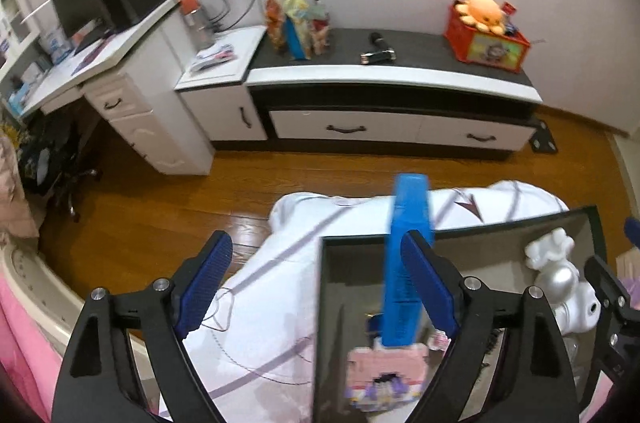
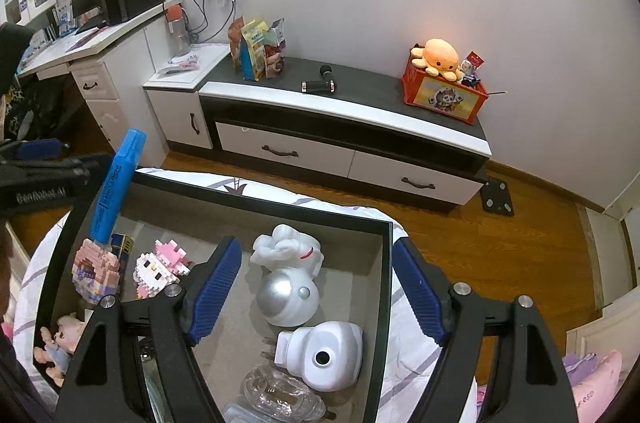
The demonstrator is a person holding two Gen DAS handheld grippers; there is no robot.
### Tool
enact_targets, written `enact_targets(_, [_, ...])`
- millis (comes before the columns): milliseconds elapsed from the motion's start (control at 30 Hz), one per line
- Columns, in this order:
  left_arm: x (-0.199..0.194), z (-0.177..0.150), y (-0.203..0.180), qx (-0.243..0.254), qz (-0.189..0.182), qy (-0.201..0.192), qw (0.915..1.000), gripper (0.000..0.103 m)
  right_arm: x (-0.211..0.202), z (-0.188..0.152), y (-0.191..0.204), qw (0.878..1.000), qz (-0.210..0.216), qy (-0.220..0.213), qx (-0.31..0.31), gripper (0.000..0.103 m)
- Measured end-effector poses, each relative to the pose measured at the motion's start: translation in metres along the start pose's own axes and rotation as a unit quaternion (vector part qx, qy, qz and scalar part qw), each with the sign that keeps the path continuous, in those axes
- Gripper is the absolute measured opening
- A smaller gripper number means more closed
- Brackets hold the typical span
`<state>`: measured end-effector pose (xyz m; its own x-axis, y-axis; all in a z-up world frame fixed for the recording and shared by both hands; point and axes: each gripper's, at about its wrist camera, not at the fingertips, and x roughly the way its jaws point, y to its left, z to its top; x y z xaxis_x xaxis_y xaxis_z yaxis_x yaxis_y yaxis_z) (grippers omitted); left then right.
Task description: Organize rigid objects
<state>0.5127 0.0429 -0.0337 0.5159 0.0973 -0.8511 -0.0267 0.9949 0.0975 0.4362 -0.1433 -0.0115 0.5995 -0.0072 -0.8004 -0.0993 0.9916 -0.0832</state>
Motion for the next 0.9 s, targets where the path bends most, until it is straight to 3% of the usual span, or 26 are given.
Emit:
enact_targets(167, [0.015,0.001,0.005,-0.001,0.054,0.010,0.9985,0.088,0.003,-0.001,0.006,1.000,0.001,0.007,-0.009,0.079])
enact_targets(333, [0.027,-0.004,-0.014,0.031,0.015,0.033,0.9988,0.087,0.005,-0.002,0.011,1.000,0.001,0.009,-0.017,0.079])
enact_targets(533, [0.011,-0.009,-0.046,0.085,0.005,0.013,0.9963,0.087,0.004,-0.002,0.008,1.000,-0.001,0.008,-0.014,0.079])
enact_targets(900, [-0.010,-0.007,-0.036,0.063,0.003,-0.012,0.9980,0.087,-0.007,-0.004,0.004,1.000,0.001,-0.004,-0.007,0.079])
